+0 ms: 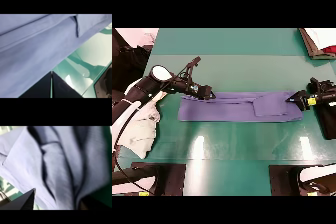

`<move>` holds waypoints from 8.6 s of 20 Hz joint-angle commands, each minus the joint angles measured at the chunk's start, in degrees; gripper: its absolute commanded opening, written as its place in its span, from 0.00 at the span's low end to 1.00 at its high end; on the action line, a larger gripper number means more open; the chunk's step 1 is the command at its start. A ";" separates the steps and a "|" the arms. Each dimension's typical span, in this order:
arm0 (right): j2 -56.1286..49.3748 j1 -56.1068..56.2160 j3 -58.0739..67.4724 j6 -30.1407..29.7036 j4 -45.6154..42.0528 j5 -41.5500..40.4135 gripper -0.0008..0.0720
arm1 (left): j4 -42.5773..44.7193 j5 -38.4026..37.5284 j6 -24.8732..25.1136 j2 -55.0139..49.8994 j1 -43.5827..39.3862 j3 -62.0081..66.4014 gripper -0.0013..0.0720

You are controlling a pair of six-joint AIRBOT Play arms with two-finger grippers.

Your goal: Fold the shirts.

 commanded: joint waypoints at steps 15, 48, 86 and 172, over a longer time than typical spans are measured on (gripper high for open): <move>16.61 11.06 13.25 10.67 0.59 6.54 0.03 | 0.44 7.85 -3.98 -21.64 -9.88 19.08 0.05; 1.33 61.44 34.18 9.29 0.50 -13.22 0.04 | 26.16 -13.20 -5.42 2.47 17.29 26.21 0.05; 18.49 38.01 -1.99 10.12 -12.52 -9.68 0.83 | 29.03 -18.23 -3.50 9.86 5.11 -11.15 0.05; 31.91 -24.04 11.47 28.13 -50.82 6.08 0.82 | 3.23 -1.49 -0.42 16.15 4.98 -6.58 0.05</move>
